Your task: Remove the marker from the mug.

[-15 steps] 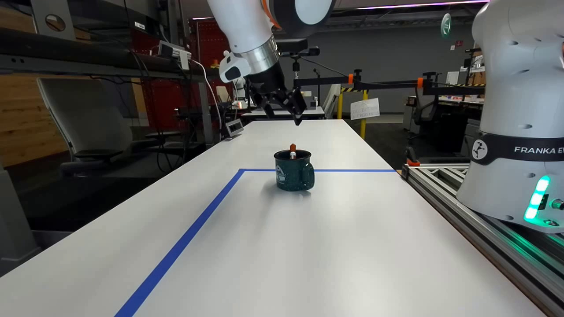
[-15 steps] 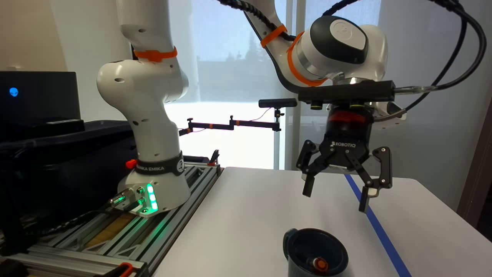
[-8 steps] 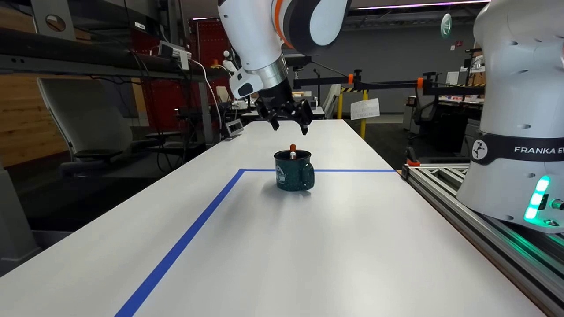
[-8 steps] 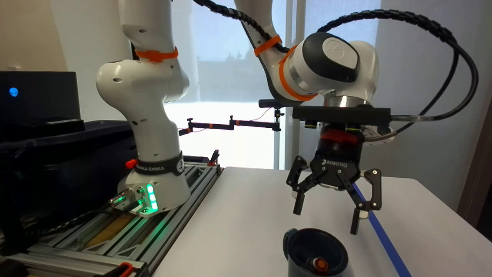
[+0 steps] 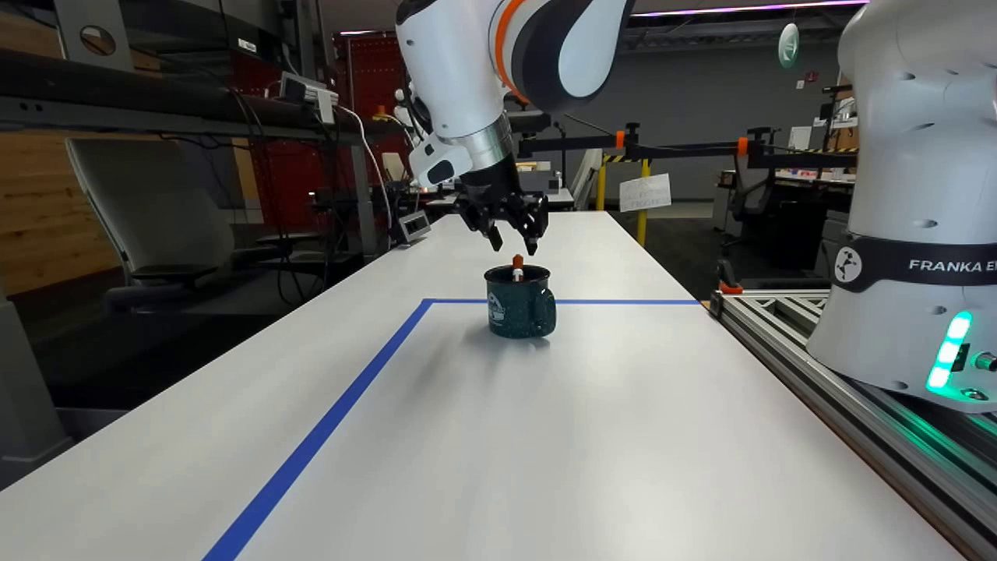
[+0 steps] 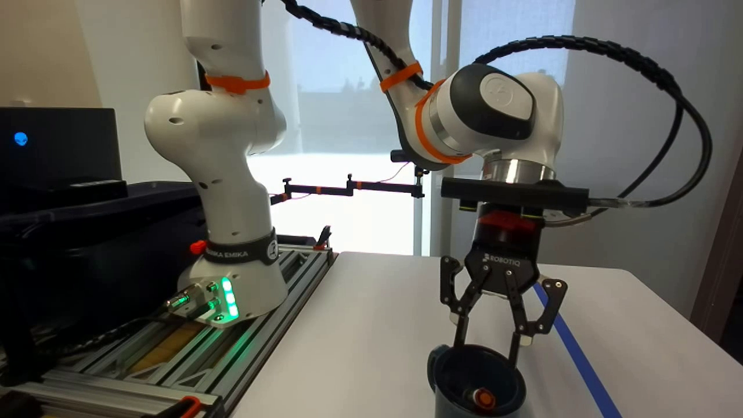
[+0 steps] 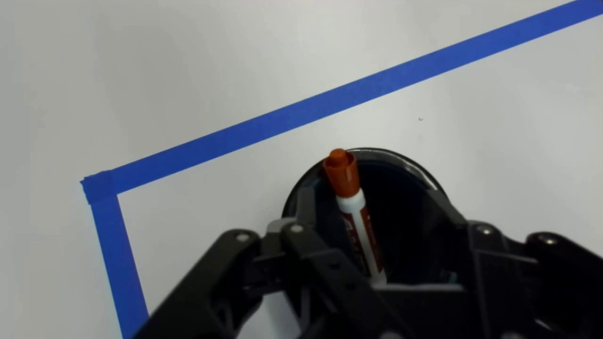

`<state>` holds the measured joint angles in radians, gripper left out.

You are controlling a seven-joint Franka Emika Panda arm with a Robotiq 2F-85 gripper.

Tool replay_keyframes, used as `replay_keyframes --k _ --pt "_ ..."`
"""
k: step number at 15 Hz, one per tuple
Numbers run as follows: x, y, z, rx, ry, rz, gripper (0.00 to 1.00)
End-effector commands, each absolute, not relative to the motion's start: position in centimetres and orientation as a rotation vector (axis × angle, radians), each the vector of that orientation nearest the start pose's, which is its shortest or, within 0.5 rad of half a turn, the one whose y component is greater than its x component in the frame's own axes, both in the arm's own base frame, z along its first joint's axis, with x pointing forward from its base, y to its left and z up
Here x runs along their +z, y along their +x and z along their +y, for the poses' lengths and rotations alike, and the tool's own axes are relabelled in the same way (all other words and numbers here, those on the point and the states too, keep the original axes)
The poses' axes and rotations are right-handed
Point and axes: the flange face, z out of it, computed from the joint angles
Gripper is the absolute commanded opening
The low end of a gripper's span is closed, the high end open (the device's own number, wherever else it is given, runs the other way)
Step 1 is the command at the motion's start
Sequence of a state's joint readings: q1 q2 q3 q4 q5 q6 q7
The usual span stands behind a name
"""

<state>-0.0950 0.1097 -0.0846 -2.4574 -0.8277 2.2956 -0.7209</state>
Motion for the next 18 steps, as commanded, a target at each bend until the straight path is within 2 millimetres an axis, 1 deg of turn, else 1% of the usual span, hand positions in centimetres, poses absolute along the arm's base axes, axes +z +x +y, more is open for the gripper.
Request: replay_keyframes --k 1,3,4,5,7,12,14,15,16,18 --pt "23.7 44.7 -10.3 0.781 -2.786 -1.955 0.43" --pt "23.4 44.7 -10.5 0.785 -2.764 -1.970 0.50" --pt "23.1 44.7 -10.5 0.787 -2.754 -1.971 0.49" --pt "22.9 44.7 -10.6 0.792 -2.745 -1.977 0.42" --pt "22.4 44.6 -10.8 0.805 -2.727 -1.981 0.48" --pt "21.4 44.5 -11.0 0.818 -2.695 -1.987 0.50" --pt "21.1 44.5 -11.1 0.822 -2.679 -1.988 0.45" --pt "21.0 44.6 -11.2 0.820 -2.672 -1.989 0.44" --pt "21.0 44.6 -11.2 0.820 -2.665 -1.991 0.37" --pt "20.9 44.9 -11.4 0.816 -2.650 -1.991 0.35"
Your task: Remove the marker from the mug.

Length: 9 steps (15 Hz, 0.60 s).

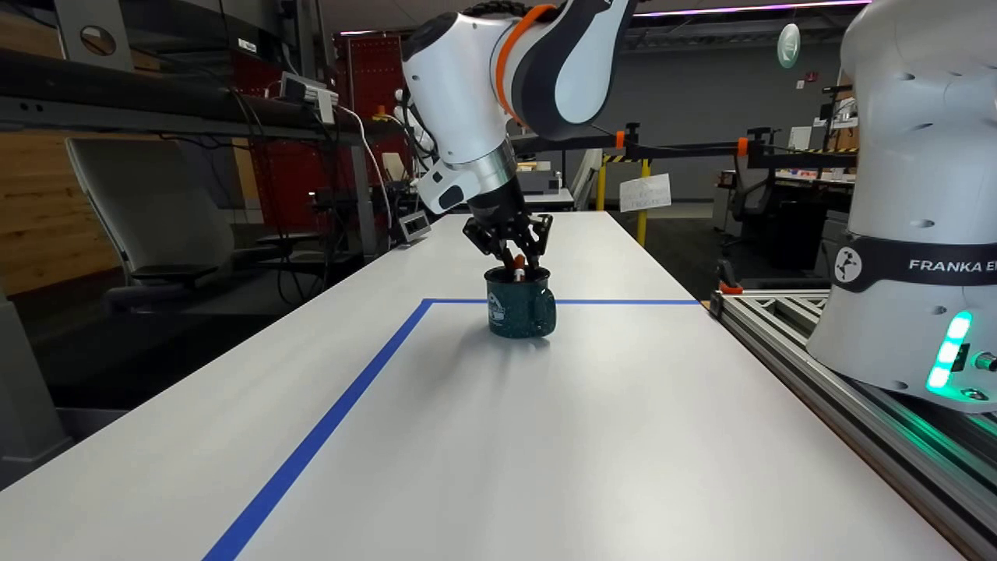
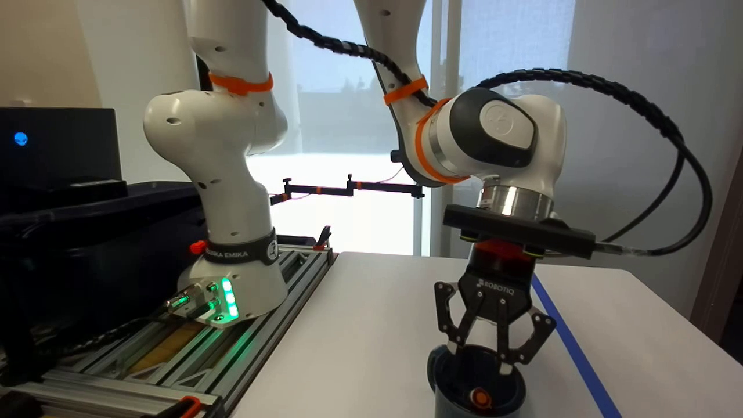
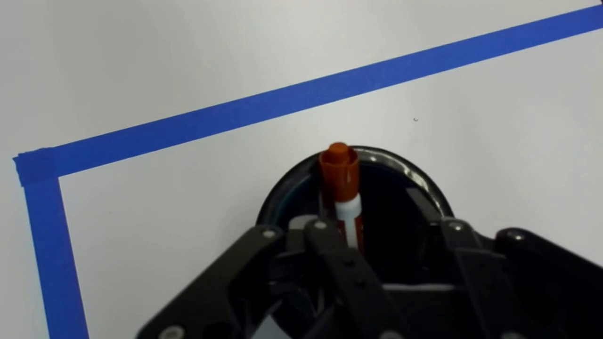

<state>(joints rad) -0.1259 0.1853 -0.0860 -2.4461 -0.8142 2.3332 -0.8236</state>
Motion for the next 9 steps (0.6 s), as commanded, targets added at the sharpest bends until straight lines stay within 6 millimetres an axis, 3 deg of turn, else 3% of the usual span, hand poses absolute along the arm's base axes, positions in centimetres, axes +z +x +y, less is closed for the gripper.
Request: replay_keyframes --k 1,2,9 --pt "20.90 44.97 -11.43 0.812 -2.643 -1.994 0.30" --pt "20.90 45.06 -11.49 0.812 -2.637 -1.996 0.34" --pt "20.47 45.51 -12.04 0.812 -2.596 -1.996 0.36"
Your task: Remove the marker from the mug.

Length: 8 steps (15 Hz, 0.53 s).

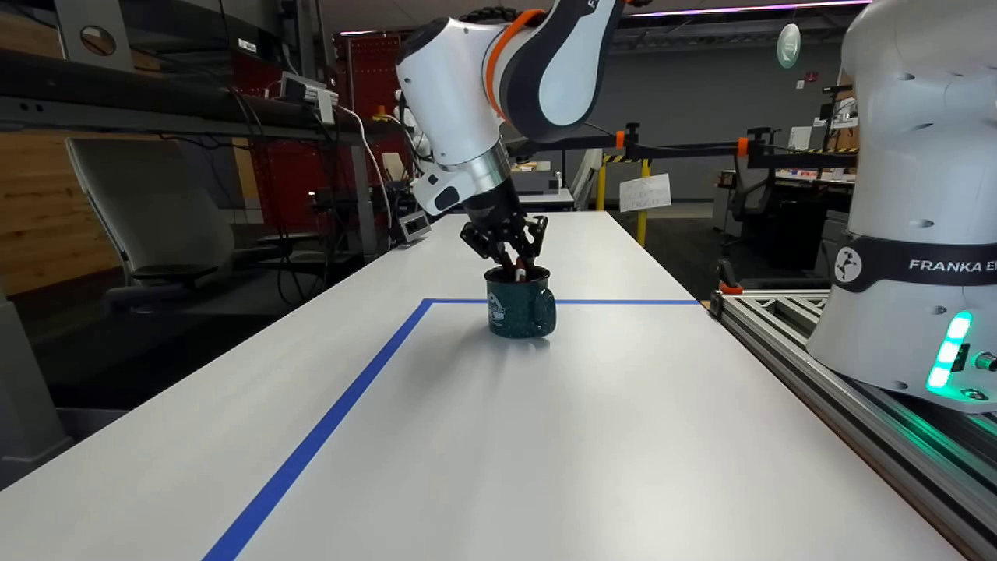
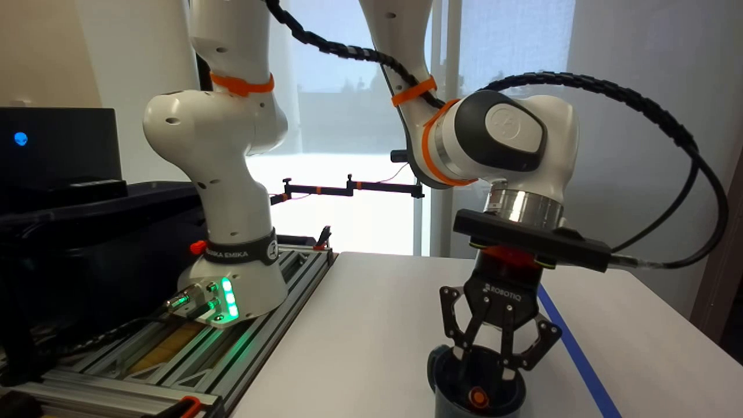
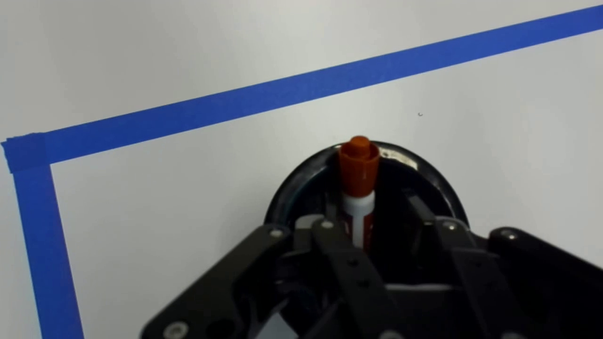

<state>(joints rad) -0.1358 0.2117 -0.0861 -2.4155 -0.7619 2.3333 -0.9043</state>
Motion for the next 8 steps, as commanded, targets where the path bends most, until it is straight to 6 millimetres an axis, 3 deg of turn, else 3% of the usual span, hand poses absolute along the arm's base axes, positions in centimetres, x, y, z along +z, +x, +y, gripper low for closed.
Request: replay_keyframes --k 1,8 --pt "20.43 45.56 -12.10 0.809 -2.593 -1.993 0.34" --pt "20.17 45.88 -12.38 0.811 -2.586 -1.998 0.31"
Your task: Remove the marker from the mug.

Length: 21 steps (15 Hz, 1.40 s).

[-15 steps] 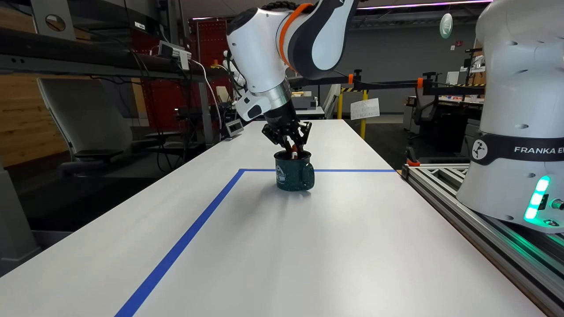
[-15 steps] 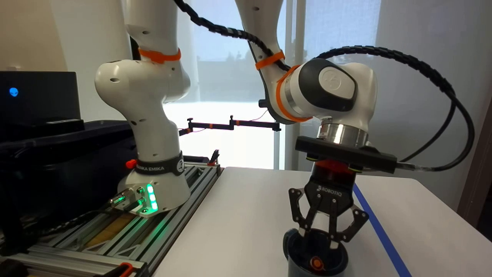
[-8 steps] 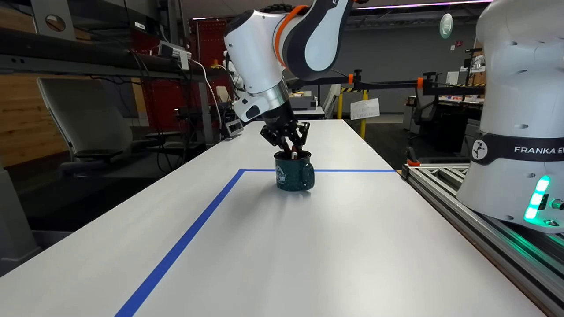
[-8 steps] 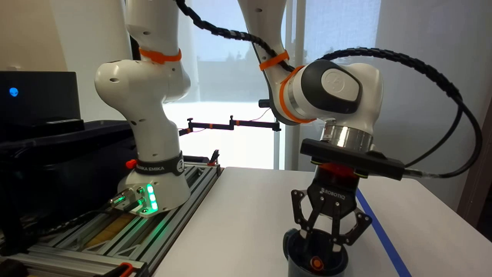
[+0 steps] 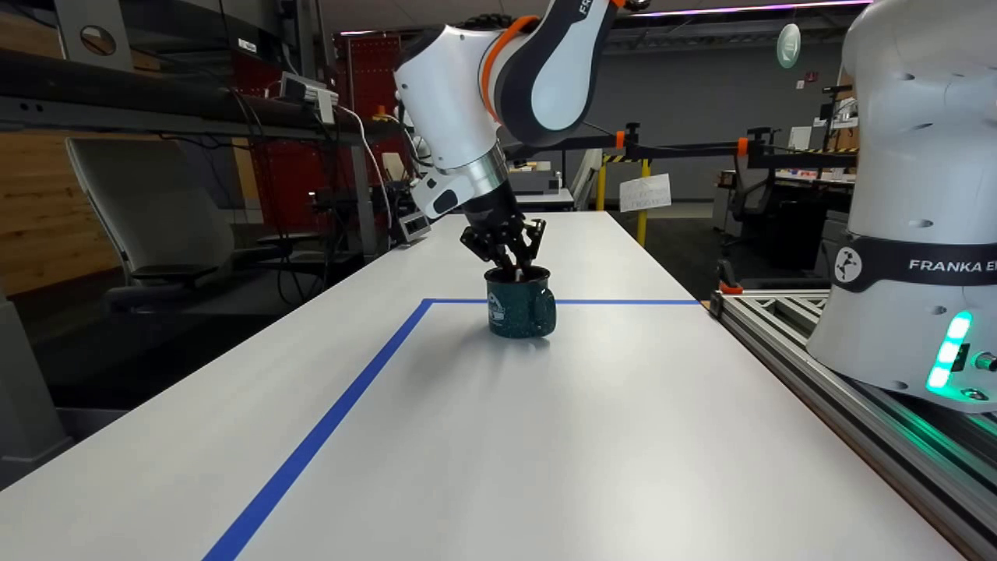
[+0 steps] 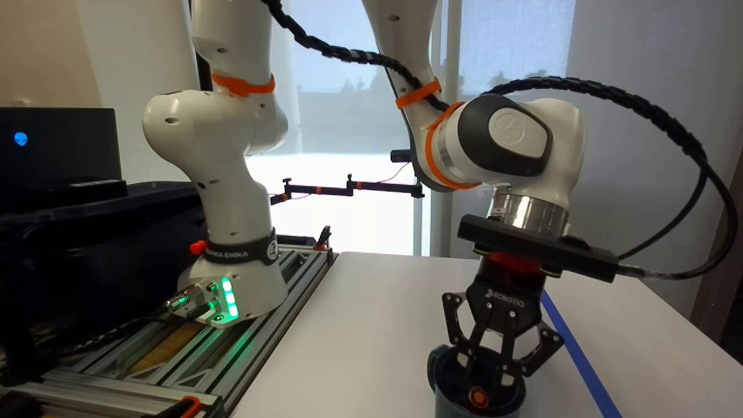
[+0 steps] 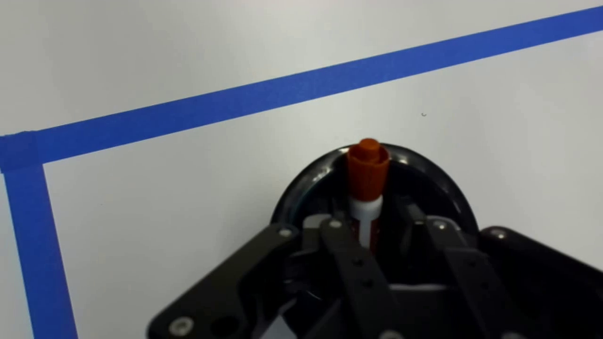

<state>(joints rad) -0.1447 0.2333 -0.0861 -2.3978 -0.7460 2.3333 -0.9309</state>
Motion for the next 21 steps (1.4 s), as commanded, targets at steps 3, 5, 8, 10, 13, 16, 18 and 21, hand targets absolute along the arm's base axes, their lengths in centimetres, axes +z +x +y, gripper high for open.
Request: replay_keyframes --k 3,5,8,10,13,16,18,21 --pt "20.4 46.0 -12.3 0.808 -2.589 -2.000 0.04" --pt "21.3 46.0 -12.1 0.803 -2.610 -2.002 0.04" --pt "23.3 45.8 -11.6 0.807 -2.635 -2.012 0.05" --pt "25.1 45.8 -11.4 0.799 -2.654 -2.018 0.05" --pt "27.6 45.9 -11.3 0.801 -2.683 -2.007 0.05" --pt "29.9 46.0 -11.0 0.791 -2.683 -2.002 0.05" --pt "31.3 46.2 -10.6 0.757 -2.672 -1.982 0.05" --pt "33.0 46.9 -9.9 0.689 -2.637 -1.937 0.05"
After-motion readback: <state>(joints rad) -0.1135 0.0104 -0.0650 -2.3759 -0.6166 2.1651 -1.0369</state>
